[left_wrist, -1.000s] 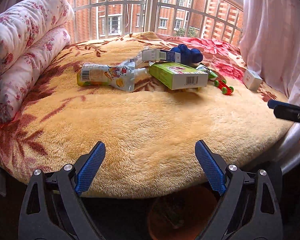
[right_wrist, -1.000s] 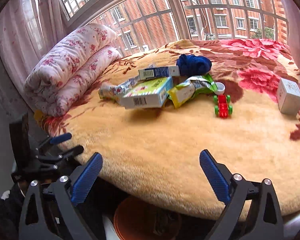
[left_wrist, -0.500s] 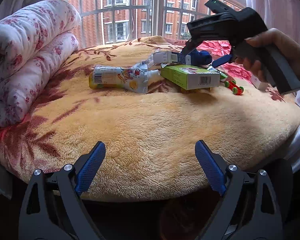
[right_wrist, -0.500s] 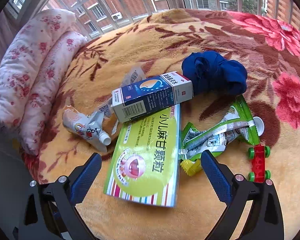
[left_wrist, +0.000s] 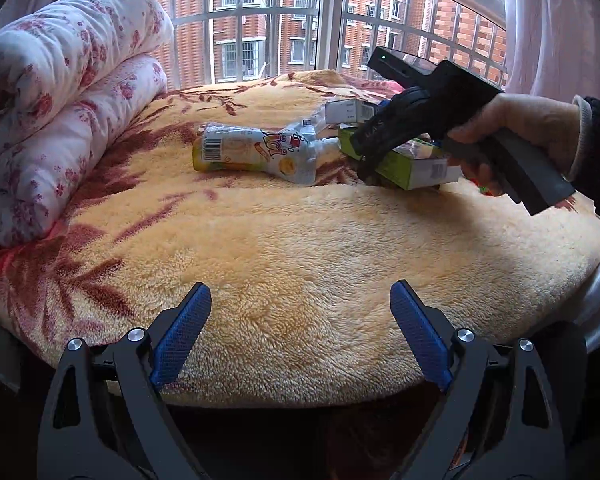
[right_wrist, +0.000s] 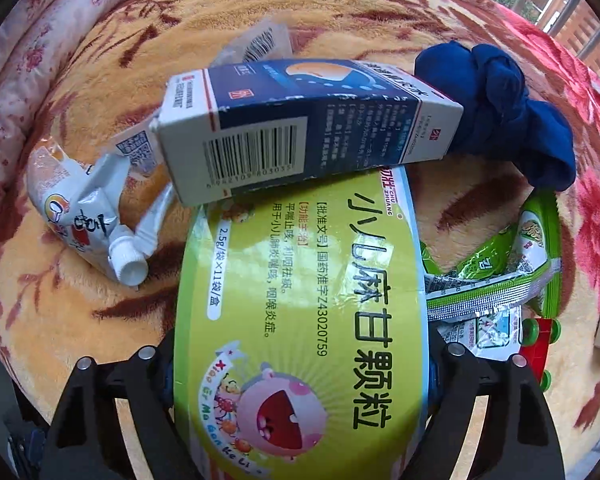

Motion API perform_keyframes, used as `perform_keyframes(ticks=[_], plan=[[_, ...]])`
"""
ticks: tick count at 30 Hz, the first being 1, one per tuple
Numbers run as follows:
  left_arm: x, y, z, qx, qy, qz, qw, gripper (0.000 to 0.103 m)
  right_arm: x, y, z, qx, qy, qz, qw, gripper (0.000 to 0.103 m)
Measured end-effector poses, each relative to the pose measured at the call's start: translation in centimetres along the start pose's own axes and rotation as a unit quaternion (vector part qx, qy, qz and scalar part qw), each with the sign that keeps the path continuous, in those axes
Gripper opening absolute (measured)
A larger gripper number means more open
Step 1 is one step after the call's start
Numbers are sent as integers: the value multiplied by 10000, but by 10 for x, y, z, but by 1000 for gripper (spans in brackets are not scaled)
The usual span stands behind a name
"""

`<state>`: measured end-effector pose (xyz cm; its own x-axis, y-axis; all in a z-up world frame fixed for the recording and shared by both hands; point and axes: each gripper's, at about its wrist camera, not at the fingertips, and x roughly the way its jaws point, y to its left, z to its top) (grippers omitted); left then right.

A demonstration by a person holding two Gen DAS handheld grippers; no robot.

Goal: Collect trash
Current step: 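Grasp the yellow-green medicine box with the right gripper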

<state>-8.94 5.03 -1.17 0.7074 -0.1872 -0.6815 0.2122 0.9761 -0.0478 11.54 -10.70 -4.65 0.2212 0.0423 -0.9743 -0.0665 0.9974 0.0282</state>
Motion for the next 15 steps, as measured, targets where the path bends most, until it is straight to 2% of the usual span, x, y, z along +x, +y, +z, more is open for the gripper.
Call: perform_keyframes(ticks=[4, 7, 9, 12, 15], plan=[[2, 6, 6, 30, 22, 62, 10000, 88, -25, -2, -19, -262, -292, 177, 9991, 82], [4, 10, 18, 219, -23, 181, 9996, 88, -58, -8, -41, -375, -646, 665, 9950, 82], [8, 15, 30, 199, 11, 237, 9995, 88, -79, -13, -58, -419, -928, 1235, 9871, 82], [18, 24, 58, -122, 127, 131, 9998, 88, -106, -21, -93, -431, -1378, 1813, 9728, 83], [41, 34, 90, -653, 321, 322, 9968, 88, -122, -21, -125, -511, -1905, 1837, 9630, 83]])
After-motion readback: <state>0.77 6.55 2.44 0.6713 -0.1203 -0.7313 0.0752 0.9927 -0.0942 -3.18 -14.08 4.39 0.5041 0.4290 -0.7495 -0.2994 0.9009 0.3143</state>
